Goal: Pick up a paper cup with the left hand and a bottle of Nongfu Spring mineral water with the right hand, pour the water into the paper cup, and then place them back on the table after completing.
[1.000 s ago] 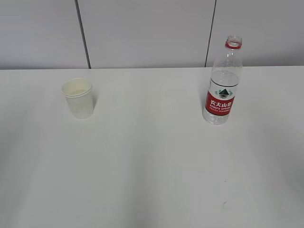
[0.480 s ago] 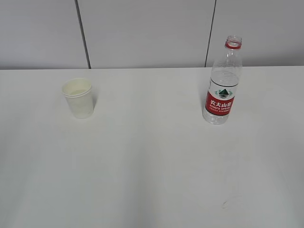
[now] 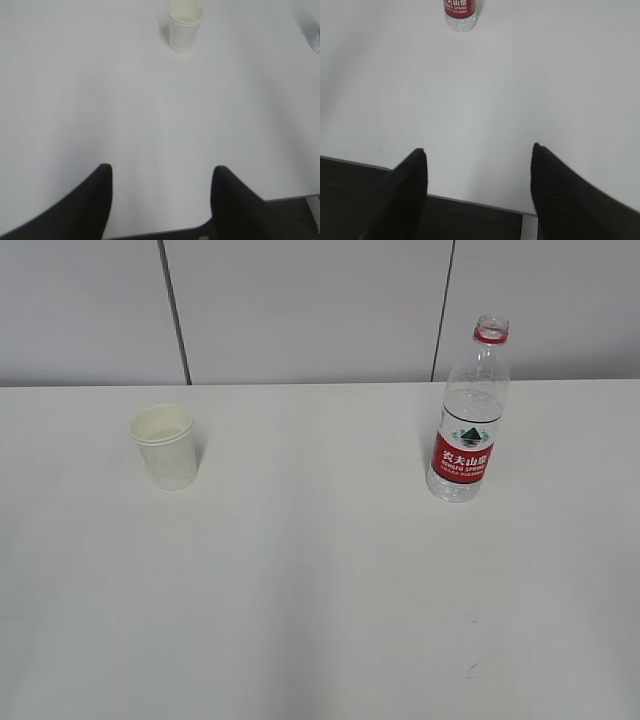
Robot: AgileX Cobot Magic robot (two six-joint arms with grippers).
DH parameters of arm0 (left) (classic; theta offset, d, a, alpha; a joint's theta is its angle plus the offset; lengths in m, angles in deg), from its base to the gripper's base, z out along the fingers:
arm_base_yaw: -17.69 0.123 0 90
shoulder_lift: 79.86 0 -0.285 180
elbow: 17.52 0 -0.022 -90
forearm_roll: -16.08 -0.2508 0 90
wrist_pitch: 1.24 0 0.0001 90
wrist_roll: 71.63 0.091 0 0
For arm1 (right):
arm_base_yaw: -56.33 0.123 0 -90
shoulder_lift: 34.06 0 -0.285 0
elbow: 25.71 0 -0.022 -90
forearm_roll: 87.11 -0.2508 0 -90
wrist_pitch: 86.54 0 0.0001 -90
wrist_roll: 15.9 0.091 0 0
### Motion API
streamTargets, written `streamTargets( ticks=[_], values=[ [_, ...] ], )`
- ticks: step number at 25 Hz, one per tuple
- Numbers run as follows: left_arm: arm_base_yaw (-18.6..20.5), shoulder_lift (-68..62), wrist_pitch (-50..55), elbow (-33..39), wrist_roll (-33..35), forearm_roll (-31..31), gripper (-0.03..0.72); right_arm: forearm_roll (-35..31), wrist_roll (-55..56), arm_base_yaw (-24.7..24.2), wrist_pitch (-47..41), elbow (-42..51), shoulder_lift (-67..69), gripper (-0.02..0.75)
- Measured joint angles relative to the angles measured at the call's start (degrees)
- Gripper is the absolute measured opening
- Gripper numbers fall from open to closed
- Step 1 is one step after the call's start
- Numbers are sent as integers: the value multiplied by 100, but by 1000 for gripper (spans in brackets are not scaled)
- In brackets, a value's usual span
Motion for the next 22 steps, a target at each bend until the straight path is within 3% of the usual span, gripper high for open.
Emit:
streamTargets(
  ticks=[14,22],
  values=[
    [0,639,36,784,421,374,377,-23,-27,0,-35,620,-655,482],
    [0,639,-837,1027,591,369,377,-100,-27,0,571,904,-655,482]
  ],
)
